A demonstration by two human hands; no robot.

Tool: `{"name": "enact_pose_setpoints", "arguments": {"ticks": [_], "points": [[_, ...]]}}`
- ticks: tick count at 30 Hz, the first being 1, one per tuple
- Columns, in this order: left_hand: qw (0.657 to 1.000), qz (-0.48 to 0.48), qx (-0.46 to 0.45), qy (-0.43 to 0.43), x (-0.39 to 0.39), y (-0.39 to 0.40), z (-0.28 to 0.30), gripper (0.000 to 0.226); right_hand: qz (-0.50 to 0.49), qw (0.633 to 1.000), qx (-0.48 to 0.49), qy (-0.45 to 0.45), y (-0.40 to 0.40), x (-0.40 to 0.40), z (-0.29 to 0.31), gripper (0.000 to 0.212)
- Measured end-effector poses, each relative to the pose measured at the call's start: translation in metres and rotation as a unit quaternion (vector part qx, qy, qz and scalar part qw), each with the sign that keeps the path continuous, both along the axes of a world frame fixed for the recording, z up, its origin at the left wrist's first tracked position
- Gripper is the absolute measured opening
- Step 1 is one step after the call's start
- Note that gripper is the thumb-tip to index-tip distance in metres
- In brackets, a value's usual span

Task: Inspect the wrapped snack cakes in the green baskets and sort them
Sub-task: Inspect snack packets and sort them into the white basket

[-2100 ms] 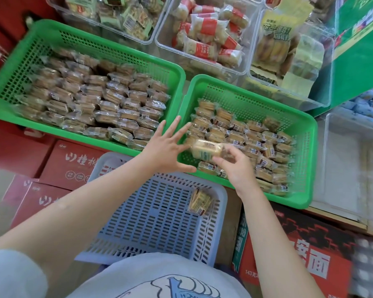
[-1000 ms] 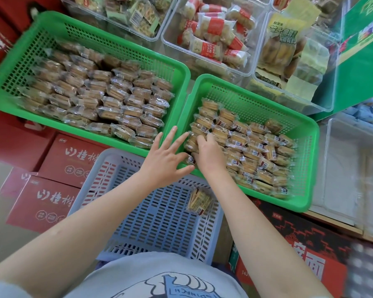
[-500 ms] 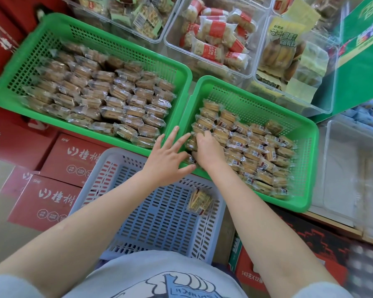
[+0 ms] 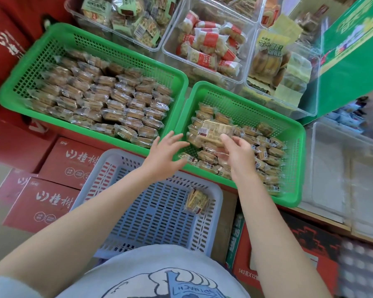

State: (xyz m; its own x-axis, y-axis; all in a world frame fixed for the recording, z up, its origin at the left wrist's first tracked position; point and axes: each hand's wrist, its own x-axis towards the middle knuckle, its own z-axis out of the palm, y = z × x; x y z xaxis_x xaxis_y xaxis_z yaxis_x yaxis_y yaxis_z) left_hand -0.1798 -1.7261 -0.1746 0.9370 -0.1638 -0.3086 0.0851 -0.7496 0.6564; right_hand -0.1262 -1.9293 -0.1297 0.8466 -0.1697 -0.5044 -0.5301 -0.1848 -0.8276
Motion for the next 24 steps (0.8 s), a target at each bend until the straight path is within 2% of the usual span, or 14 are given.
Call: {"name": "enact_pose_setpoints", "arguments": {"ticks": [1,2,4,7,9,12,14,17,19,22,24], "points": [[0.994,0.070,-0.087,0.011,-0.003,-0.001,0.014,0.052,-0.007,0.998,0.057,0.004,-0.004,-0.008,0.008,0.019],[0.971,0.138,-0.191,0.033,-0.007,-0.004,0.030,0.052,-0.004,0.995,0.102,0.004,-0.006,-0.018,0.018,0.016],[0.894,0.220,-0.378,0.096,-0.016,-0.012,0.060,0.049,0.011,0.986,0.167,0.003,-0.006,-0.039,0.034,0.011],[0.791,0.271,-0.527,0.149,-0.030,-0.021,0.079,0.041,0.045,0.977,0.209,0.007,0.003,-0.066,0.048,0.007],[0.742,0.279,-0.586,0.169,-0.040,-0.020,0.083,0.045,0.055,0.975,0.214,0.003,0.007,-0.081,0.053,0.012],[0.720,0.255,-0.617,0.188,-0.055,-0.022,0.088,0.049,0.057,0.982,0.176,-0.028,0.008,-0.098,0.058,0.043],[0.707,0.246,-0.631,0.204,-0.066,-0.024,0.090,0.047,0.049,0.985,0.158,-0.049,0.007,-0.108,0.061,0.053],[0.720,0.242,-0.612,0.222,-0.077,-0.023,0.090,0.048,0.028,0.990,0.111,-0.081,0.006,-0.118,0.065,0.044],[0.721,0.243,-0.605,0.236,-0.082,-0.021,0.093,0.048,0.040,0.988,0.022,-0.144,0.003,-0.124,0.068,0.035],[0.723,0.251,-0.598,0.237,-0.088,-0.025,0.097,0.038,0.065,0.957,-0.122,-0.254,-0.001,-0.133,0.069,0.027],[0.737,0.251,-0.584,0.229,-0.093,-0.027,0.096,0.022,0.063,0.941,-0.158,-0.293,-0.003,-0.137,0.070,0.022]]}}
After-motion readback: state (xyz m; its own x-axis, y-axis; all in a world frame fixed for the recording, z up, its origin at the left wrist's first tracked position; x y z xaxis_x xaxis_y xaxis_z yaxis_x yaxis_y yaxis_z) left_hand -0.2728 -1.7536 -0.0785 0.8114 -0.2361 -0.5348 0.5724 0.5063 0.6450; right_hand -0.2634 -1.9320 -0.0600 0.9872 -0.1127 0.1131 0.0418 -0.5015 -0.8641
